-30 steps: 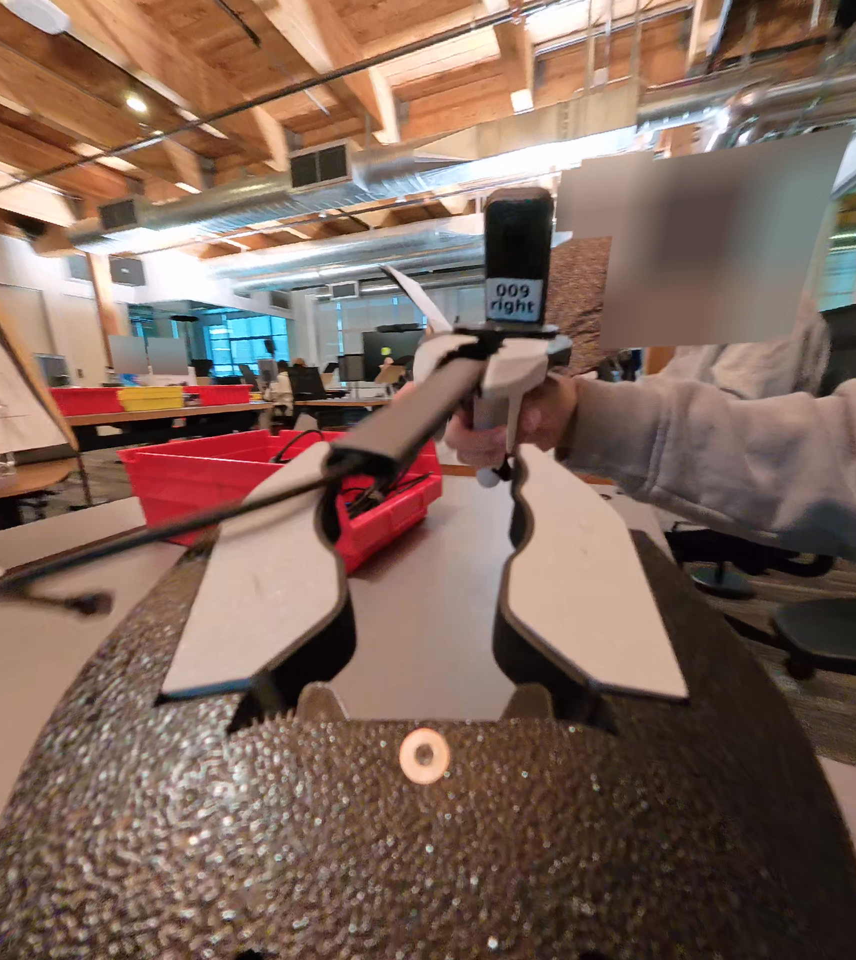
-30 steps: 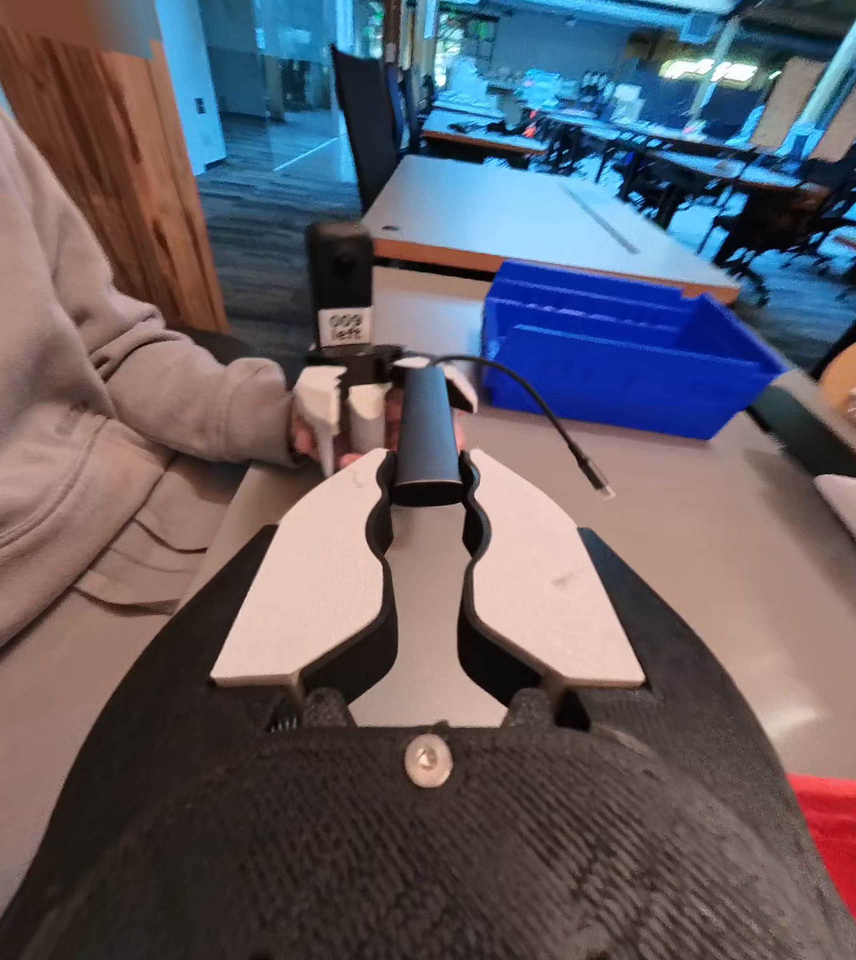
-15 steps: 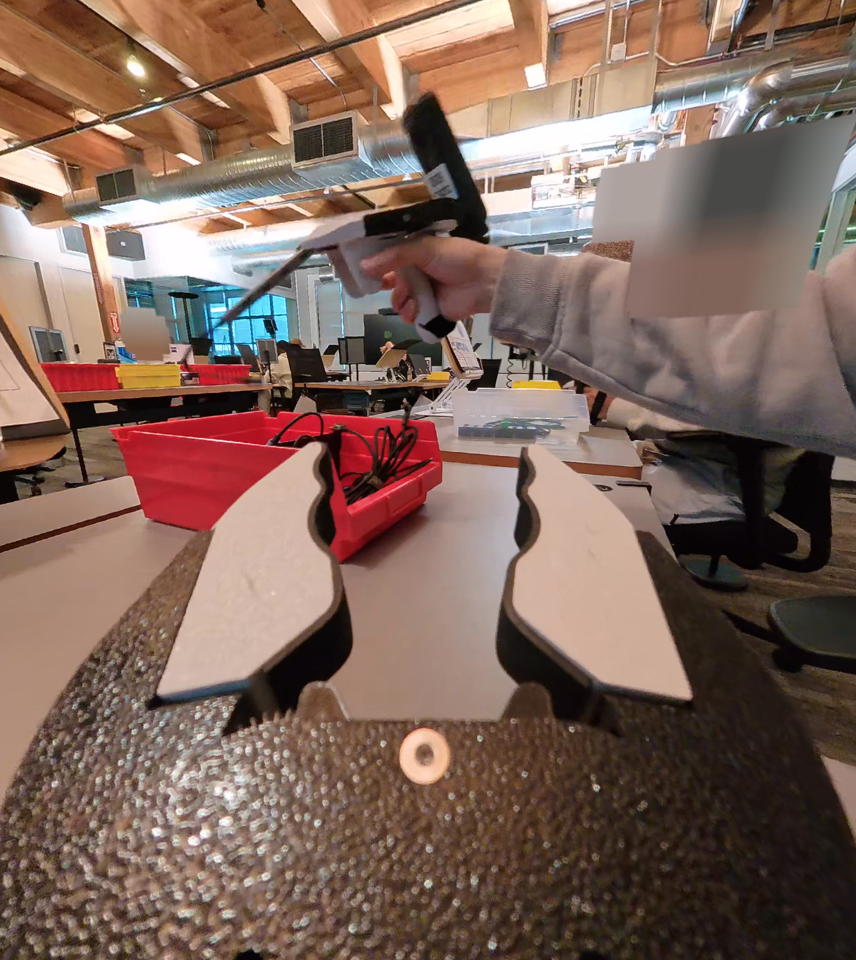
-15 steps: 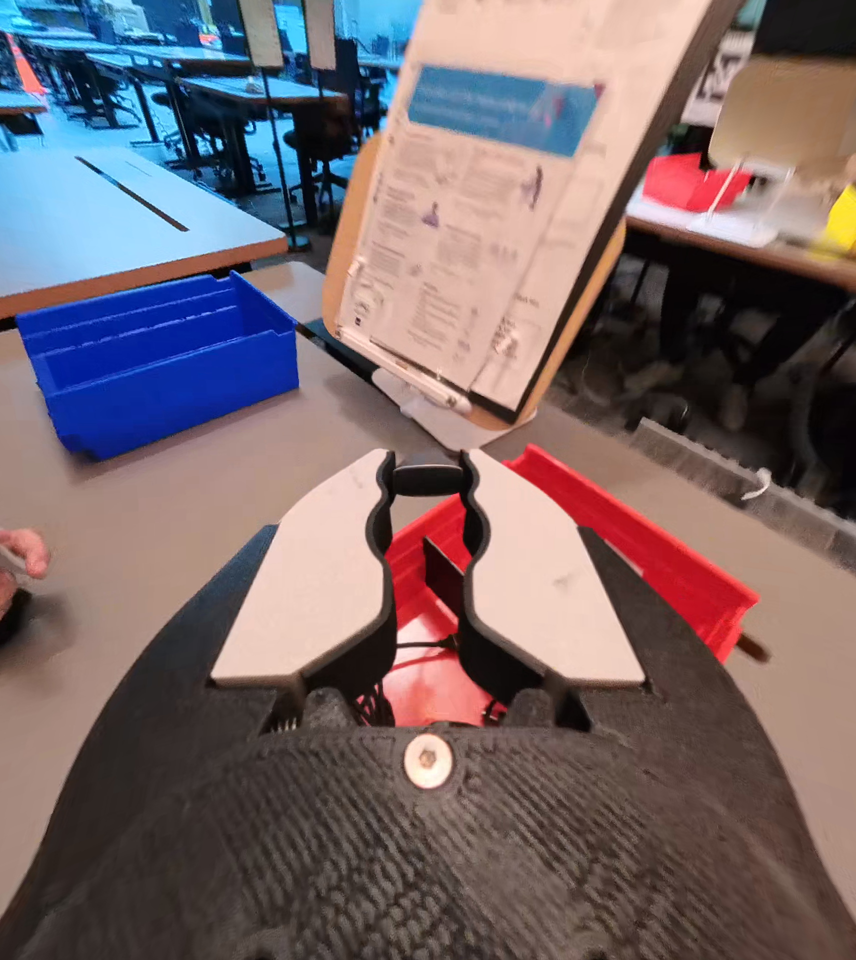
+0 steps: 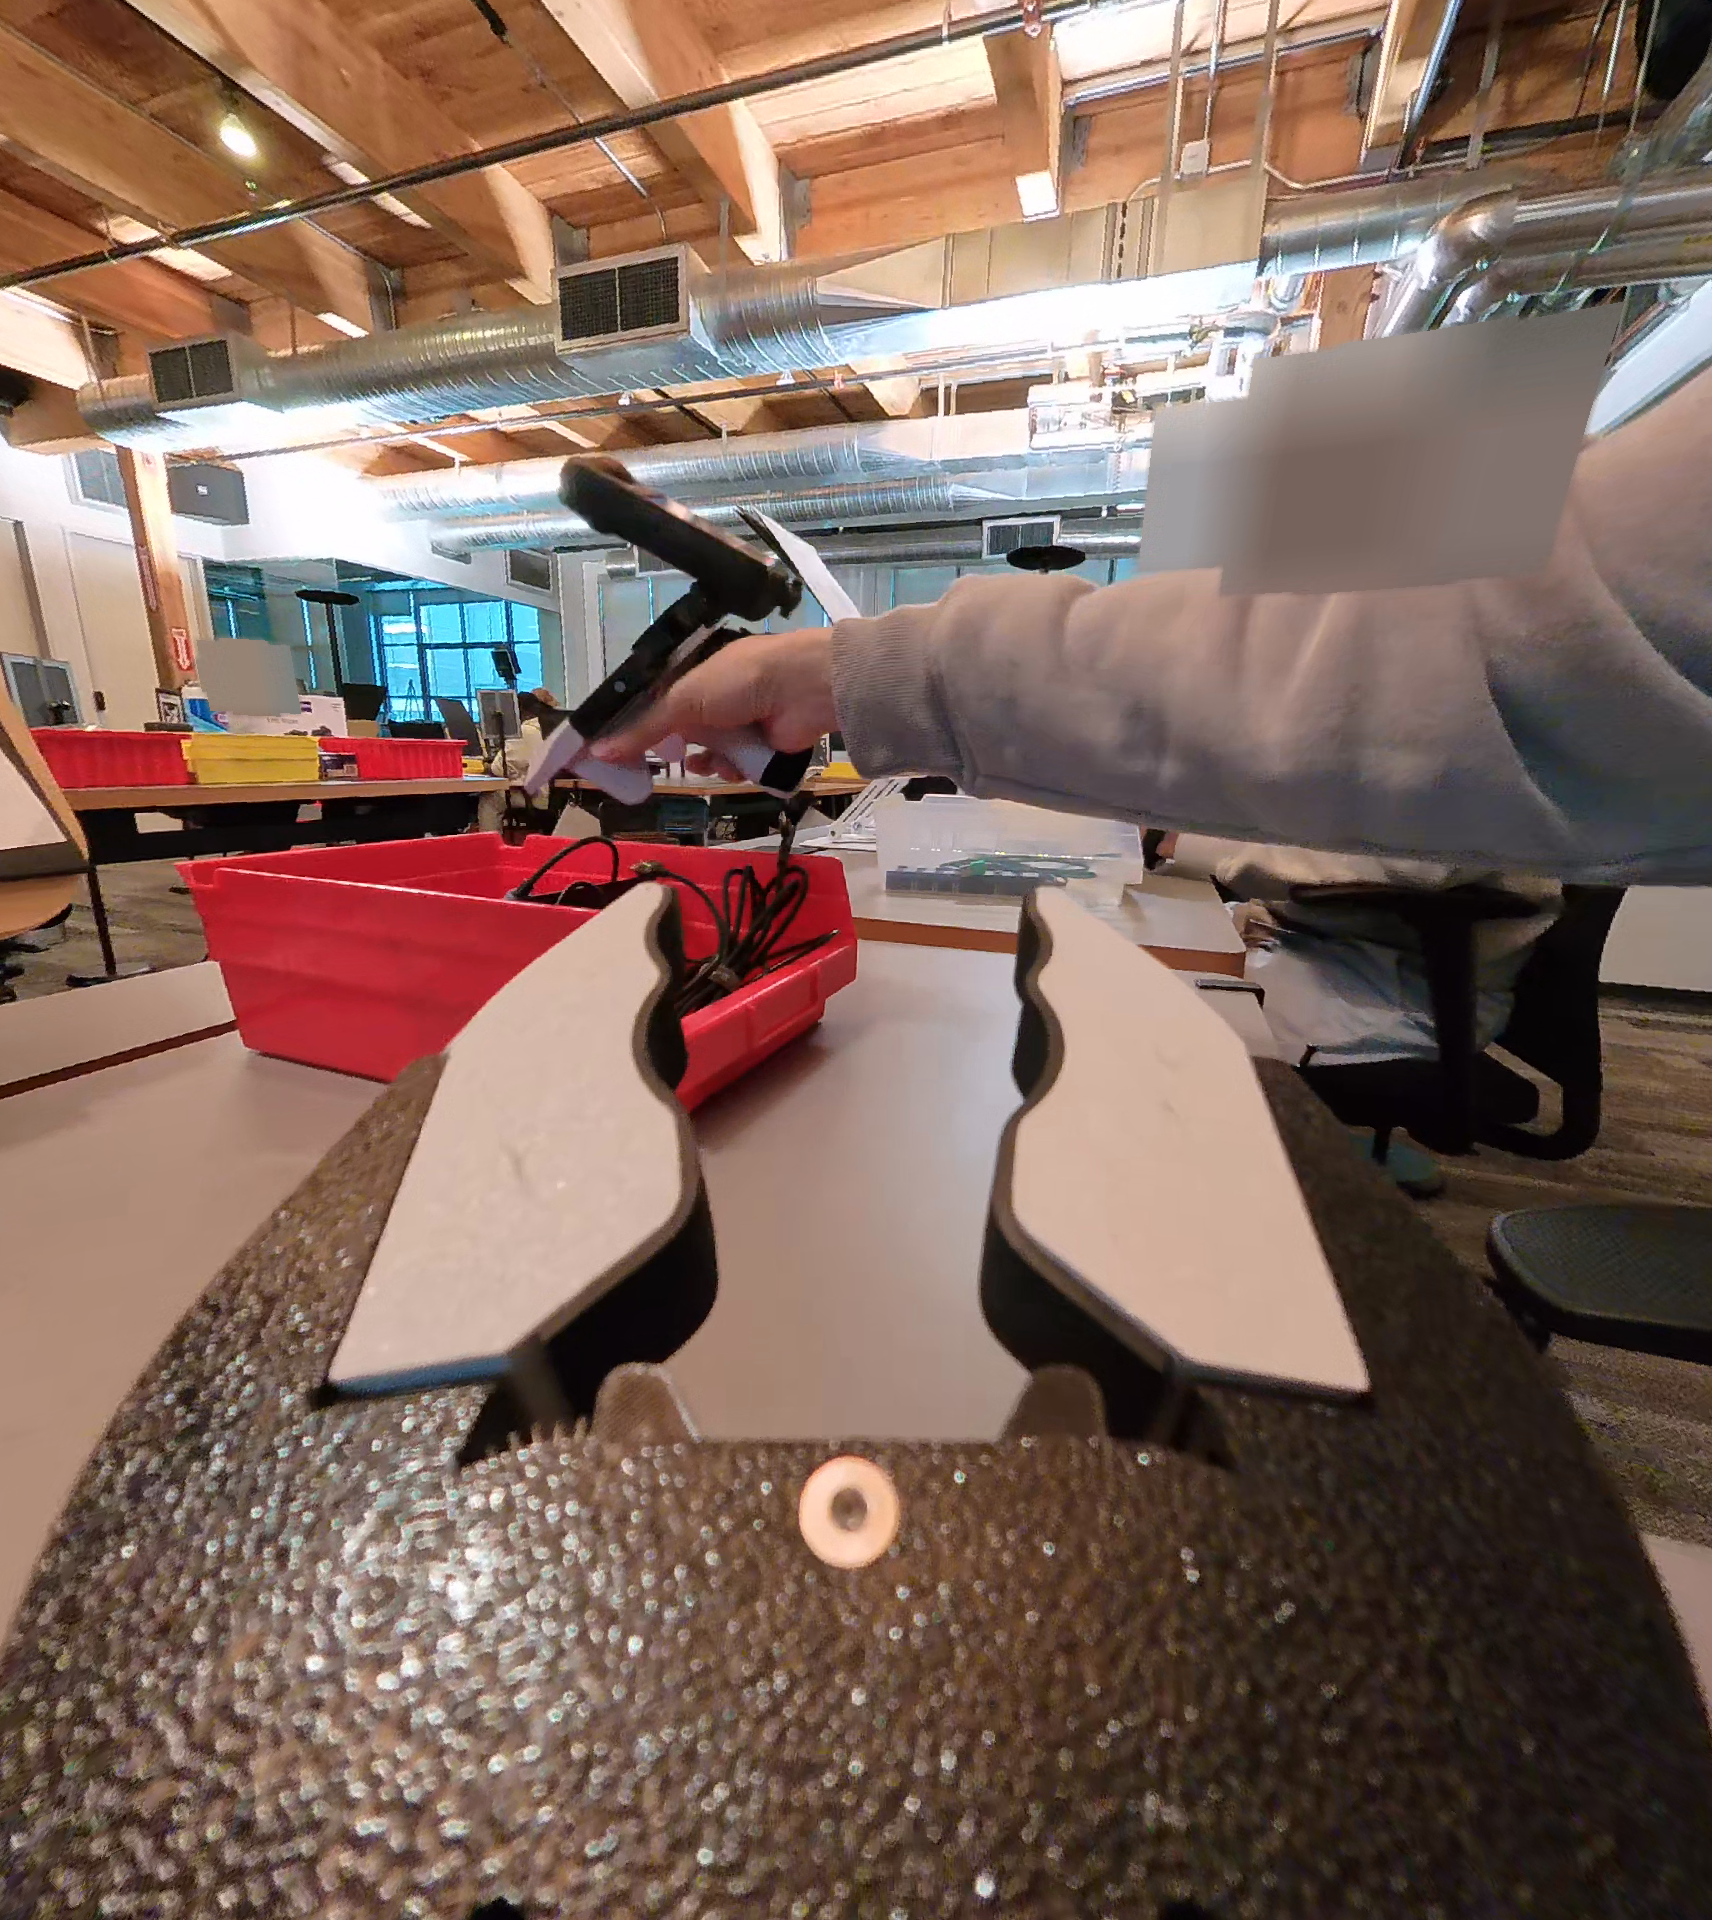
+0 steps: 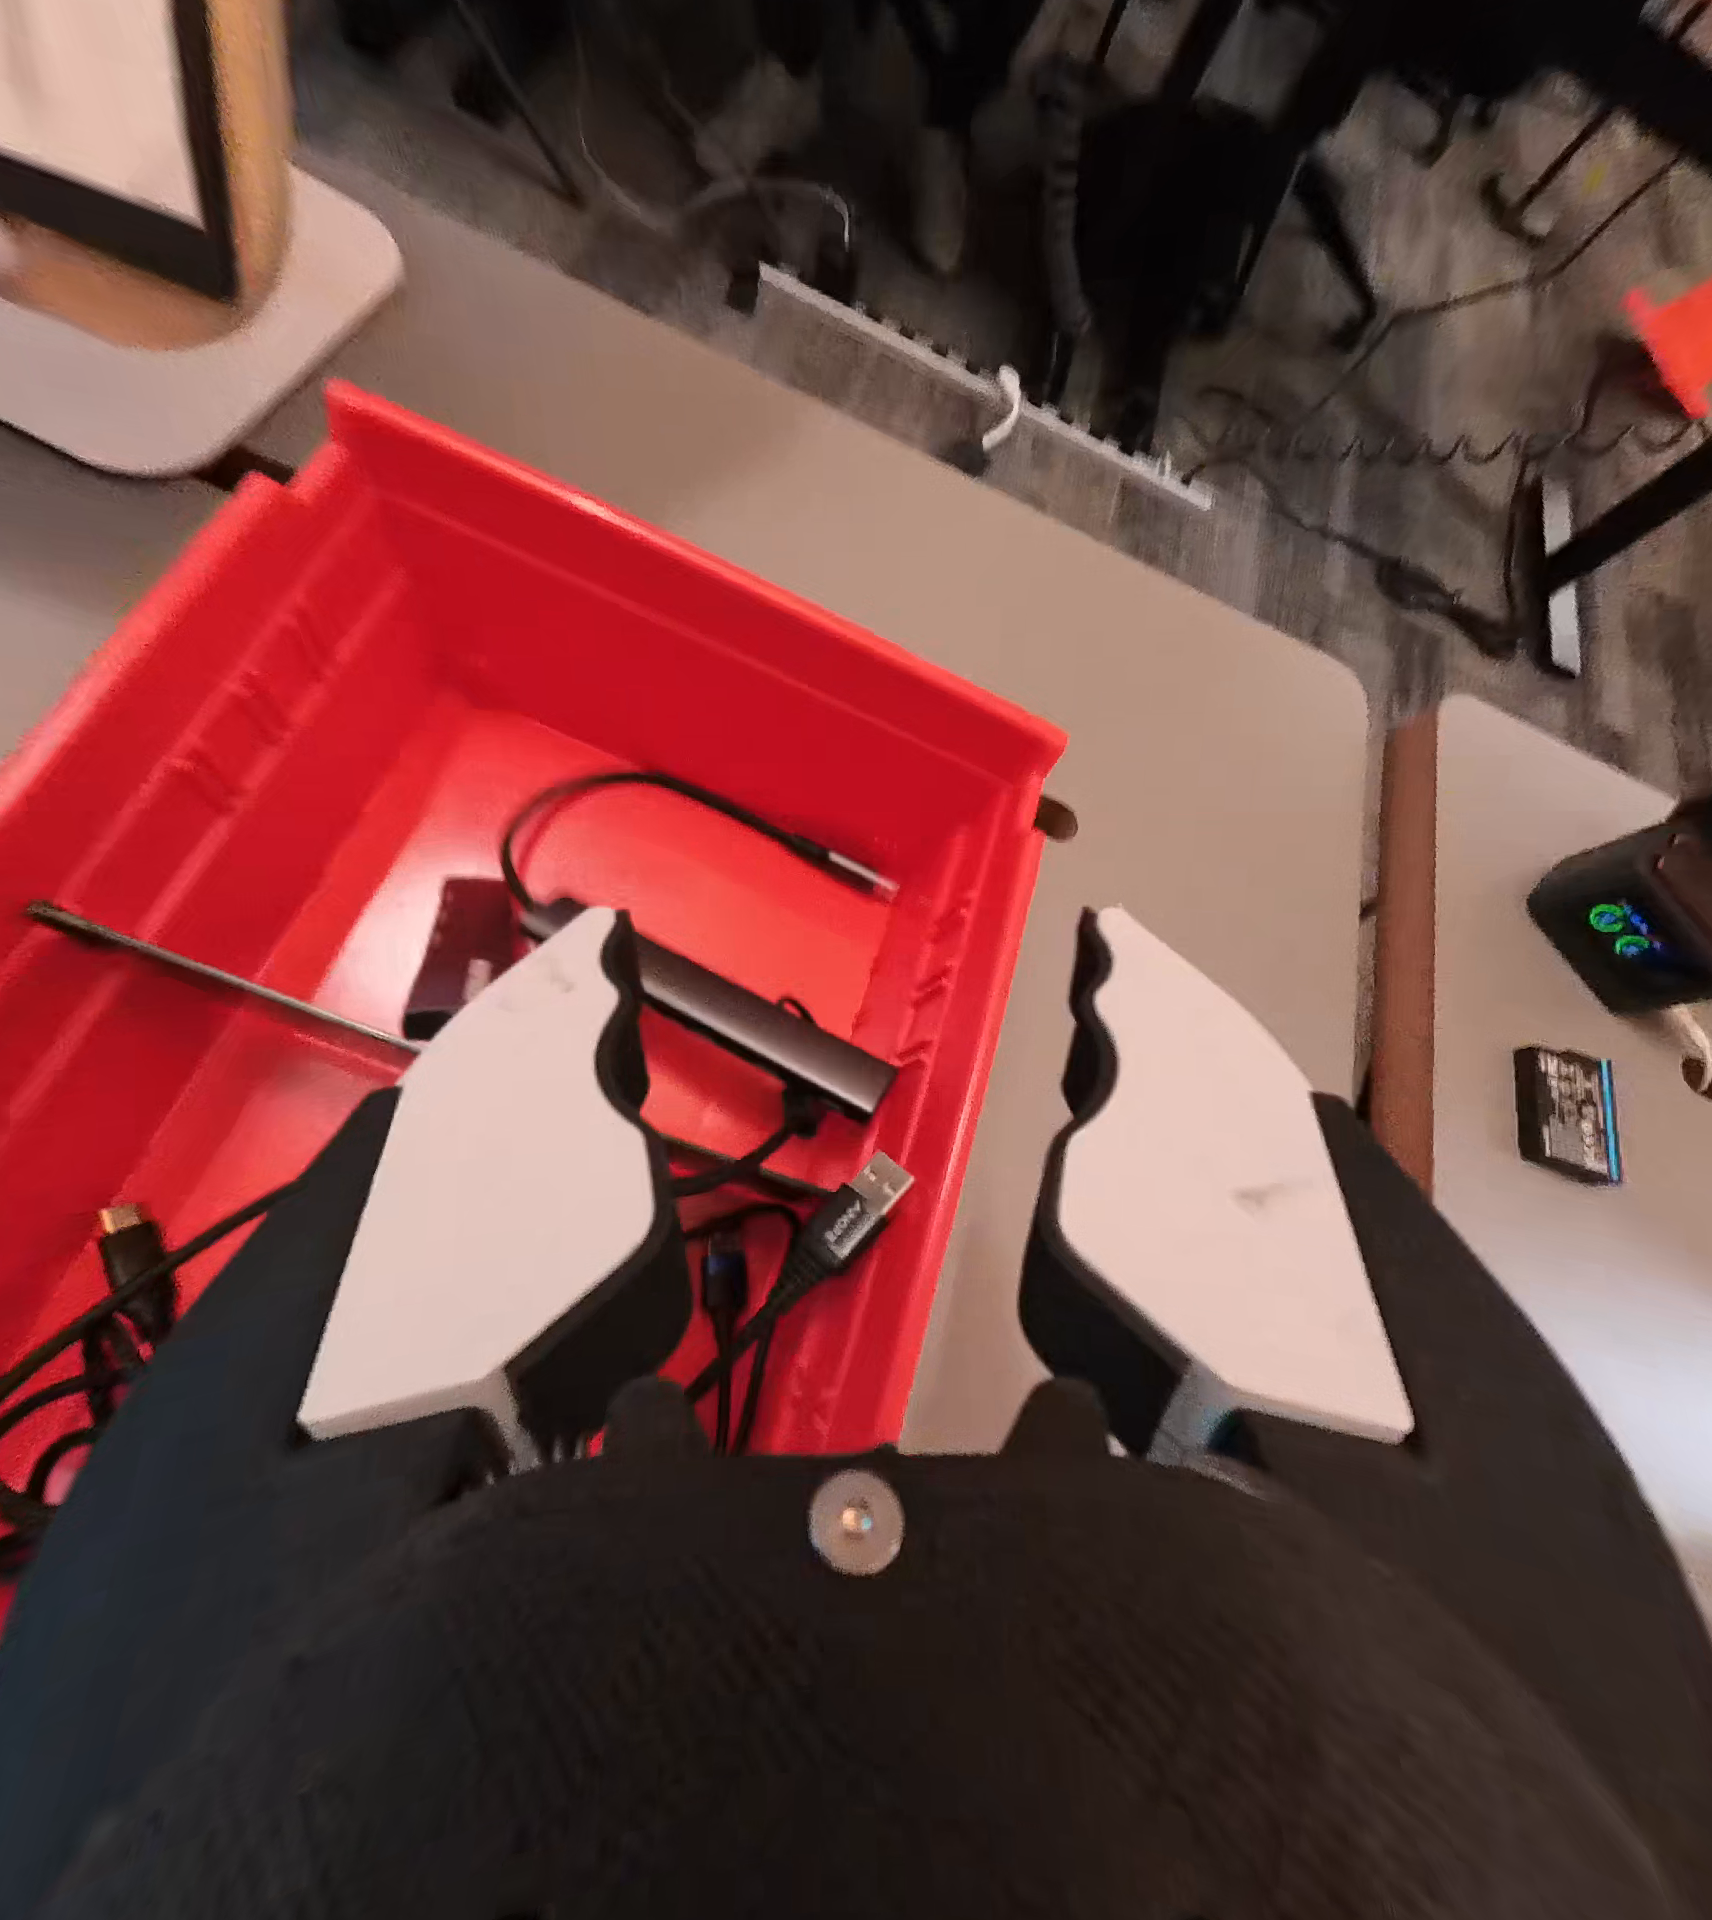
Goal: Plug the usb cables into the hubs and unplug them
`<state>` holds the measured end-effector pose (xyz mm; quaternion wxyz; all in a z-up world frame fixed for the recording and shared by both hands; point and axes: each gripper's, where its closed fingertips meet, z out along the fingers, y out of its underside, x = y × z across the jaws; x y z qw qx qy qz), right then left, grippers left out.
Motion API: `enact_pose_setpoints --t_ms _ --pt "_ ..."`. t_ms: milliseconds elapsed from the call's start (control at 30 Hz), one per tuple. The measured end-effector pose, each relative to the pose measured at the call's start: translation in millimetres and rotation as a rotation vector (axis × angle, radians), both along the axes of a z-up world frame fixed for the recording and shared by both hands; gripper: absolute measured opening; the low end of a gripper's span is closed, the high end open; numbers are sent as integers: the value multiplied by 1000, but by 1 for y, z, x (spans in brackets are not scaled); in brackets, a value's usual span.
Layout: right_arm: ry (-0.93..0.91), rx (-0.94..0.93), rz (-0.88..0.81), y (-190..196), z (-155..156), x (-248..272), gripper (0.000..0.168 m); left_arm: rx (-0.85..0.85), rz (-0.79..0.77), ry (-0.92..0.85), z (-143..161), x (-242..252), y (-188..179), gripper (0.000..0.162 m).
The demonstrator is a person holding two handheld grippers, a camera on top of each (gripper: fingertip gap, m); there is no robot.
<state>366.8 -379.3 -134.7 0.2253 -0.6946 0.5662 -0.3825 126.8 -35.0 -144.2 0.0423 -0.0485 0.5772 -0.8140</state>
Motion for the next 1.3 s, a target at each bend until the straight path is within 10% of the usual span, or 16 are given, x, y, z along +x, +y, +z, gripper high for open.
enact_pose_setpoints --t_ms 300,533,700,867,1033,1133,1300 --pt "-57 309 281 135 0 -105 75 18 51 -5 -1 8 -2 60" --pt "-344 216 183 203 -37 -123 52 86 491 -74 -4 53 23 55" --pt "-262 104 120 195 -72 -98 27 469 1053 -94 -22 109 112 48" --pt "-304 12 56 189 -72 -102 9 587 1269 52 -33 149 194 65" --pt "-335 60 56 207 -72 -122 5 676 1261 123 -50 180 215 64" --pt "-345 104 85 226 -72 -135 4 699 1060 207 -65 192 200 14" --pt "-358 123 142 266 -71 -151 4 716 1047 162 -63 196 209 3"
